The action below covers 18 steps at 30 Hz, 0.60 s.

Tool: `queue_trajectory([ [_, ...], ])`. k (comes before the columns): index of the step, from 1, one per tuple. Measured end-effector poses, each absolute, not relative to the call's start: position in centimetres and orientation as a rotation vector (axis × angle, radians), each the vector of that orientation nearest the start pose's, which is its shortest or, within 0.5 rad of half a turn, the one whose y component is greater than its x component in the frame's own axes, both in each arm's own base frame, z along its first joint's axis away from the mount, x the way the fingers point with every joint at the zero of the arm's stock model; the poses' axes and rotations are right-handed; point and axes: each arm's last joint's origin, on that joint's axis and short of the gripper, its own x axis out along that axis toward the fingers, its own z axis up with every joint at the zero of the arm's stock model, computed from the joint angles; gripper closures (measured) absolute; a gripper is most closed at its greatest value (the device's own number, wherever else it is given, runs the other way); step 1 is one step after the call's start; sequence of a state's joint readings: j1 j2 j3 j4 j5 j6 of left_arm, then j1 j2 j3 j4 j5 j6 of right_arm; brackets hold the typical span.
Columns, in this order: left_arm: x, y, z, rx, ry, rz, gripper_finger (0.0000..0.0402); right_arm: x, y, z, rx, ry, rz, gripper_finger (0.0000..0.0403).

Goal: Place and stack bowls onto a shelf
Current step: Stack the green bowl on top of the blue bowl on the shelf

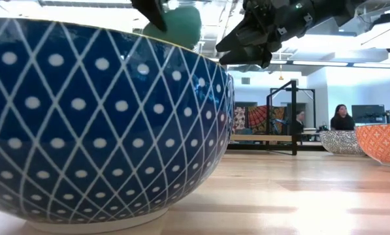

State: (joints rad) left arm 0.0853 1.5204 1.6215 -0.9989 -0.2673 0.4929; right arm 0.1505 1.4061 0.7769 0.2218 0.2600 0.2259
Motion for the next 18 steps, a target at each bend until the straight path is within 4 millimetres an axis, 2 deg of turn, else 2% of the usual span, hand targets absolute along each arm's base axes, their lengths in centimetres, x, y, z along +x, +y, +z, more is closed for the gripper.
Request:
queue_trajectory([
  [4, 31.6, 7.3, 35.9, 0.513, 1.015, 0.114, 0.0401, 29.6, 3.6, 23.0, 0.112, 0.395, -0.153, 0.0148],
  [9, 32.8, 11.1, 33.0, 0.438, 1.113, 0.125, 0.0402, 29.5, 3.0, 22.7, 0.103, 0.427, -0.174, 0.0148],
  [13, 33.4, 12.7, 31.4, 0.420, 1.156, 0.080, 0.0402, 29.5, 2.5, 22.5, 0.102, 0.444, -0.190, 0.0148],
  [18, 33.6, 13.1, 30.3, 0.437, 1.205, 0.006, 0.0402, 29.5, 2.0, 22.5, 0.104, 0.449, -0.207, 0.0148],
])
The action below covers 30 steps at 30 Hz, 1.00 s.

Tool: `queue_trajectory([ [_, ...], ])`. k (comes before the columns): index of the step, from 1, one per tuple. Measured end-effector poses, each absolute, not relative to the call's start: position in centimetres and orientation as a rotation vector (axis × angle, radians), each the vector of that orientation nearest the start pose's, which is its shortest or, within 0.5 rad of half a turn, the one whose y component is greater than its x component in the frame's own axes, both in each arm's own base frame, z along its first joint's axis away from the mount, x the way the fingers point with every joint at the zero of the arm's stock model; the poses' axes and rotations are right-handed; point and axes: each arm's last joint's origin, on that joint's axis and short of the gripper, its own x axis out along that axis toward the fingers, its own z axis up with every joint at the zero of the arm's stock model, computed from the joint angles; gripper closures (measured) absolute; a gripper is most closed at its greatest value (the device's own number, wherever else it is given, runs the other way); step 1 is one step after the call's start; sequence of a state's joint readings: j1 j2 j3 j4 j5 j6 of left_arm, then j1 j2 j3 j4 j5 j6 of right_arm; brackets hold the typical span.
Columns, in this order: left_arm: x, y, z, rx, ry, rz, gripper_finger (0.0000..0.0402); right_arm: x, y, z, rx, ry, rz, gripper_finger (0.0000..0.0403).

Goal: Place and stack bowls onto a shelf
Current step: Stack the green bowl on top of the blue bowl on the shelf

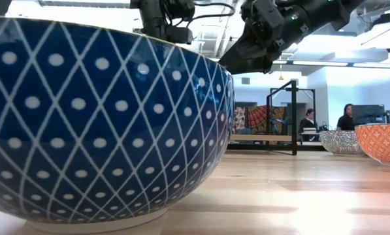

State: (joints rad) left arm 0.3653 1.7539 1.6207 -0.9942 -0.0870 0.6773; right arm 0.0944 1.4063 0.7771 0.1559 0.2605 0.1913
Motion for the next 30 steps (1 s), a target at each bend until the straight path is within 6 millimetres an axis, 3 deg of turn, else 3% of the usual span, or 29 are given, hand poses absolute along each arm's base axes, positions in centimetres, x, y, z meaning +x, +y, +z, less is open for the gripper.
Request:
queue_trajectory([
  [12, 34.0, 13.3, 29.8, 0.444, 1.170, 0.004, 0.0401, 29.5, 1.7, 22.5, 0.098, 0.448, -0.217, 0.0148],
  [20, 34.7, 13.5, 29.0, 0.331, 1.171, 0.089, 0.0395, 29.5, 1.7, 22.4, 0.091, 0.454, -0.216, 0.0148],
  [30, 34.5, 13.5, 29.1, 0.239, 1.177, 0.144, 0.0289, 29.4, 1.2, 22.3, 0.089, 0.472, -0.231, 0.0148],
])
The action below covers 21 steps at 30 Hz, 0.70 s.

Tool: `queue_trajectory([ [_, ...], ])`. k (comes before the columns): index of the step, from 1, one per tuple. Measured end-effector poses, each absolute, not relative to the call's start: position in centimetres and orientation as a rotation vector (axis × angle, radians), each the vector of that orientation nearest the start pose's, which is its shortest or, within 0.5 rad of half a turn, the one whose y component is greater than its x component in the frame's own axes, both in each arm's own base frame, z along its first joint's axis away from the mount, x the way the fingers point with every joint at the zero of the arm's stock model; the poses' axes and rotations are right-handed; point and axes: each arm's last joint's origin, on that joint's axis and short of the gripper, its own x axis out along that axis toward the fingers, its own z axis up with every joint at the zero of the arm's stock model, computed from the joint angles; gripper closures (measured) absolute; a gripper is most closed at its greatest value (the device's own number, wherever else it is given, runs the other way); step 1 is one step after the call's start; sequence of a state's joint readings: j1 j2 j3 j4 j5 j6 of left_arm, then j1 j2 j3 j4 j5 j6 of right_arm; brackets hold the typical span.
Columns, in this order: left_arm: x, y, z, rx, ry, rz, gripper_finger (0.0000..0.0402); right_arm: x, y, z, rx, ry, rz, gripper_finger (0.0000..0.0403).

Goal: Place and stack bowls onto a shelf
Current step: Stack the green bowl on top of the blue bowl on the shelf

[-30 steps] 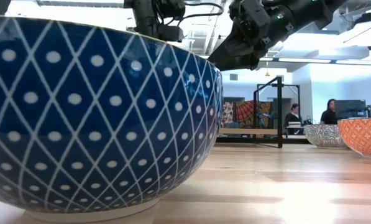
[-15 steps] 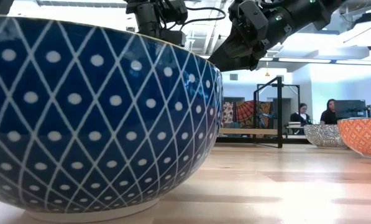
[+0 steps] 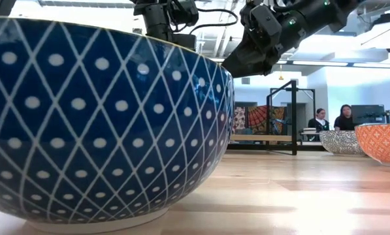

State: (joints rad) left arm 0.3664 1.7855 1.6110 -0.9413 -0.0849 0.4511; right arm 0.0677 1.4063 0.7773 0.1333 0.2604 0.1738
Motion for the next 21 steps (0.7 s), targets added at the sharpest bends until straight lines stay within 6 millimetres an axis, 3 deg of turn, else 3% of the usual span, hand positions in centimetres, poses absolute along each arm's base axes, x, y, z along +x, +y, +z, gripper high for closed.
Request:
queue_trajectory([
  [6, 34.0, 12.3, 32.2, 0.234, 1.233, 0.189, 0.0232, 29.4, 1.1, 22.3, 0.092, 0.468, -0.237, 0.0148],
  [11, 34.5, 10.1, 34.8, 0.222, 1.157, 0.171, 0.0225, 29.6, 0.9, 22.5, 0.114, 0.435, -0.243, 0.0148],
  [15, 35.4, 9.0, 34.1, 0.299, 1.136, 0.186, 0.0235, 29.6, 1.2, 22.4, 0.130, 0.437, -0.239, 0.0148],
  [21, 35.8, 9.3, 31.3, 0.302, 1.167, 0.199, 0.0248, 29.5, 2.2, 22.4, 0.123, 0.446, -0.205, 0.0148],
])
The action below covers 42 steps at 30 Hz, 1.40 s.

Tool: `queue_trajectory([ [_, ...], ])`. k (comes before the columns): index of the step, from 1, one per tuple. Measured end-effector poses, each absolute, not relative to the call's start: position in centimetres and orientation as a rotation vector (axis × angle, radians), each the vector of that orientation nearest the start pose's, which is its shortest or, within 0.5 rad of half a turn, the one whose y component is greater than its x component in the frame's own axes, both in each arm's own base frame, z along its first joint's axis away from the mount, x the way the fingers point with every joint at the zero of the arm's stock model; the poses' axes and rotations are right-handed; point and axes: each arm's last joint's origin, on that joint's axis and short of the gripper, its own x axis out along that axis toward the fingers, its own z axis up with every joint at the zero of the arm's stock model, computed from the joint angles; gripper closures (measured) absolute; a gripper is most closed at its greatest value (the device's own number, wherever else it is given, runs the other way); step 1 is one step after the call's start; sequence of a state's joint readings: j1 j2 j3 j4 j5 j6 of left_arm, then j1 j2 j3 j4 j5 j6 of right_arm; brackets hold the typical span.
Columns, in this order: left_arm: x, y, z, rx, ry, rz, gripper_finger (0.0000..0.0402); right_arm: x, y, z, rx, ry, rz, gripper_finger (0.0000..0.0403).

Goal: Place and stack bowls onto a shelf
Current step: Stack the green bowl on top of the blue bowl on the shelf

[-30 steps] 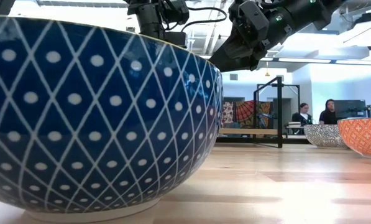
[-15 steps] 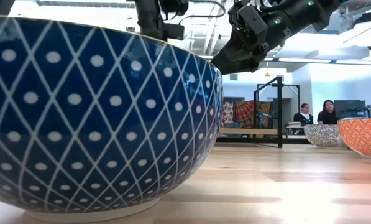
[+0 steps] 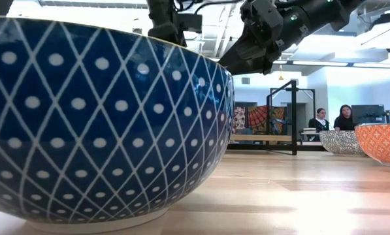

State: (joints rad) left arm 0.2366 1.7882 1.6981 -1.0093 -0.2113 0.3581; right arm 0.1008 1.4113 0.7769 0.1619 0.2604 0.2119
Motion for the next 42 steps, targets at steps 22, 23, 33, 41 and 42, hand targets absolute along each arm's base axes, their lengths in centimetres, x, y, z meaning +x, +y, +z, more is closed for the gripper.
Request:
queue_trajectory([
  [22, 36.0, 9.3, 29.6, 0.293, 1.169, 0.180, 0.0256, 29.5, 2.5, 22.3, 0.118, 0.451, -0.200, 0.0148],
  [23, 36.0, 9.3, 29.6, 0.294, 1.168, 0.180, 0.0256, 29.5, 2.5, 22.3, 0.118, 0.452, -0.200, 0.0148],
  [33, 35.7, 9.9, 30.1, 0.305, 1.186, 0.204, 0.0256, 29.4, 2.5, 22.1, 0.111, 0.474, -0.201, 0.0148],
  [41, 36.5, 10.3, 28.2, 0.281, 1.232, 0.177, 0.0256, 29.4, 2.5, 22.1, 0.110, 0.480, -0.202, 0.0148],
  [42, 36.5, 10.2, 28.2, 0.286, 1.228, 0.179, 0.0256, 29.4, 2.5, 22.0, 0.109, 0.483, -0.203, 0.0148],
])
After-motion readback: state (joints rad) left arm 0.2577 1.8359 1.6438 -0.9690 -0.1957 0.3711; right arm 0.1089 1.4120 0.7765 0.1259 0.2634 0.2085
